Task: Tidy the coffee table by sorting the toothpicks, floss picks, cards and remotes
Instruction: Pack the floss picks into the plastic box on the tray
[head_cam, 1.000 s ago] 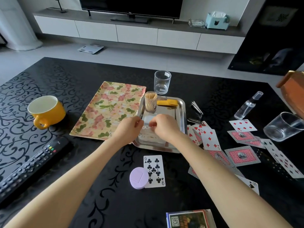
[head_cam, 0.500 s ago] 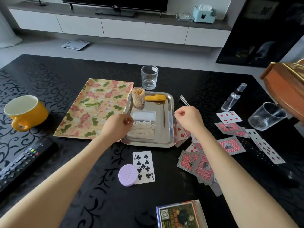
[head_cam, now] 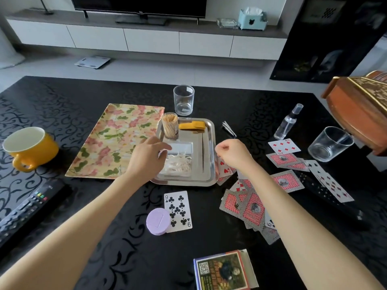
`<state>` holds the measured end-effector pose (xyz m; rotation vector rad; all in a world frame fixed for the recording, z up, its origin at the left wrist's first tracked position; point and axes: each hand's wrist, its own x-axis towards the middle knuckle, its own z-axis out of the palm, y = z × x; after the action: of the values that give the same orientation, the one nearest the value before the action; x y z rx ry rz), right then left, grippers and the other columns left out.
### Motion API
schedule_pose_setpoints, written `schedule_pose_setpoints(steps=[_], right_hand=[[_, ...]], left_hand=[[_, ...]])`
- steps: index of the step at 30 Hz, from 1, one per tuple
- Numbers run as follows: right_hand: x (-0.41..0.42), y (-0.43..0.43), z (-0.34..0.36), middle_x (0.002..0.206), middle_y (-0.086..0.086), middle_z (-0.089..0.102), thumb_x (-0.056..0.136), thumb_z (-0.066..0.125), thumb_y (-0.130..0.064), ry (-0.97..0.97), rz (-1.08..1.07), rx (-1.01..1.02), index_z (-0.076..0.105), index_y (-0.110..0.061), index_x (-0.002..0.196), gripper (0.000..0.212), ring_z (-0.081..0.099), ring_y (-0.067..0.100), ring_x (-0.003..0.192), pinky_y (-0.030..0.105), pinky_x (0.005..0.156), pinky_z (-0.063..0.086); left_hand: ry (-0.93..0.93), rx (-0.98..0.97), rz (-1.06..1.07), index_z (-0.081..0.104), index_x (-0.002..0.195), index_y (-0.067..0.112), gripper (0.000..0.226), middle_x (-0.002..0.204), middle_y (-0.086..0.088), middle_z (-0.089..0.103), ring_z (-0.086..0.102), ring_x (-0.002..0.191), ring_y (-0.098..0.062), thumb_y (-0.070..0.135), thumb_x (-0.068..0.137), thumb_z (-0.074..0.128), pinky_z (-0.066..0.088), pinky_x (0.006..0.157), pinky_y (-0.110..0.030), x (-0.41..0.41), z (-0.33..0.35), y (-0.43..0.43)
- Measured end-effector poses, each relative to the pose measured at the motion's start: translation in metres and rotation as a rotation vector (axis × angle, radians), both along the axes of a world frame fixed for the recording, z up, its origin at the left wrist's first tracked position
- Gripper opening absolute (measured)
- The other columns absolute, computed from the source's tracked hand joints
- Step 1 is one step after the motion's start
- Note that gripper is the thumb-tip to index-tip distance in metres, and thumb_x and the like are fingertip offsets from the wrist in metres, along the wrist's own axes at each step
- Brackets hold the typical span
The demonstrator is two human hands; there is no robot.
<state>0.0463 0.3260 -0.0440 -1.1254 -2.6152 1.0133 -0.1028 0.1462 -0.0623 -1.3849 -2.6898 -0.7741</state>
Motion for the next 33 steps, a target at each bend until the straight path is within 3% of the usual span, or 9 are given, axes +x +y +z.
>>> schedule_pose_setpoints(steps=[3,6,8,13,15,18,27,29,33], right_hand=[[-0.02,-0.008,0.0,0.058,0.008,0.043,0.094,0.048,-0.014,0.001,0.0,-0.022,0.048,-0.01,0.058,0.036,0.042,0.018,0.054,0.027,0.055,0.037],[-0.034,-0.012,-0.002,0.062,0.006,0.051,0.094,0.05,-0.017,-0.026,0.014,-0.05,0.056,-0.01,0.065,0.031,0.049,0.016,0.059,0.026,0.057,0.039],[-0.039,-0.014,-0.004,0.064,0.009,0.054,0.094,0.051,-0.018,-0.039,0.038,-0.037,0.058,-0.01,0.068,0.029,0.053,0.018,0.06,0.029,0.062,0.045],[-0.053,-0.013,-0.012,0.06,0.003,0.046,0.095,0.051,-0.021,-0.057,0.021,0.008,0.051,-0.011,0.068,0.029,0.05,0.015,0.056,0.028,0.06,0.042],[-0.061,-0.015,-0.013,0.078,0.005,0.057,0.094,0.051,-0.021,-0.048,0.018,-0.005,0.059,-0.008,0.091,0.015,0.059,0.02,0.073,0.03,0.067,0.048],[-0.07,-0.018,-0.012,0.112,0.01,0.061,0.093,0.054,-0.019,-0.04,-0.004,-0.025,0.052,-0.005,0.122,0.032,0.064,0.027,0.093,0.037,0.08,0.055],[-0.078,-0.017,-0.019,0.105,0.015,0.066,0.084,0.055,0.002,0.085,-0.125,-0.119,0.063,-0.002,0.109,0.026,0.063,0.029,0.093,0.04,0.081,0.055],[-0.074,-0.018,-0.015,0.107,0.009,0.066,0.083,0.057,0.0,0.167,-0.095,-0.094,0.066,-0.008,0.11,0.029,0.062,0.025,0.097,0.04,0.084,0.054],[-0.052,-0.027,-0.009,0.106,0.0,0.067,0.087,0.061,-0.008,0.243,0.094,0.076,0.066,-0.015,0.109,0.023,0.062,0.015,0.093,0.028,0.079,0.052]], left_hand=[[0.148,-0.028,-0.225,0.069,0.112,0.016,0.028,0.116,-0.003,0.067,0.06,0.107,-0.028,0.025,0.092,0.051,0.048,0.093,-0.045,0.006,-0.006,0.005],[0.113,-0.215,-0.261,0.058,0.127,0.025,0.06,0.131,0.005,0.058,0.048,0.126,-0.021,0.056,0.088,0.025,0.035,0.105,-0.041,0.013,-0.011,0.009],[0.122,-0.237,-0.263,0.059,0.126,0.028,0.067,0.132,0.008,0.057,0.047,0.127,-0.019,0.062,0.083,0.021,0.03,0.106,-0.04,0.015,-0.016,0.009],[0.143,-0.15,-0.248,0.065,0.12,0.025,0.043,0.116,0.004,0.068,0.058,0.114,-0.021,0.046,0.085,0.051,0.036,0.1,-0.04,0.014,-0.018,0.007],[0.134,-0.129,-0.242,0.065,0.118,0.024,0.042,0.109,0.003,0.071,0.061,0.11,-0.022,0.044,0.084,0.053,0.038,0.097,-0.038,0.014,-0.019,0.006],[0.085,-0.096,-0.223,0.063,0.12,0.026,0.043,0.102,0.006,0.072,0.061,0.107,-0.02,0.047,0.088,0.045,0.035,0.096,-0.033,0.01,-0.021,0.003],[-0.015,0.117,-0.062,0.06,0.123,0.015,0.032,0.117,0.0,0.066,0.058,0.109,-0.021,0.025,0.093,0.055,0.043,0.093,-0.035,0.001,-0.008,-0.004],[-0.049,0.183,0.057,0.06,0.124,0.012,0.031,0.12,-0.004,0.064,0.056,0.111,-0.023,0.021,0.094,0.053,0.04,0.089,-0.03,-0.005,-0.005,-0.01],[-0.114,0.176,0.109,0.051,0.133,0.018,0.038,0.135,-0.003,0.054,0.045,0.125,-0.024,0.024,0.096,0.05,0.034,0.1,-0.034,-0.009,-0.002,-0.021]])
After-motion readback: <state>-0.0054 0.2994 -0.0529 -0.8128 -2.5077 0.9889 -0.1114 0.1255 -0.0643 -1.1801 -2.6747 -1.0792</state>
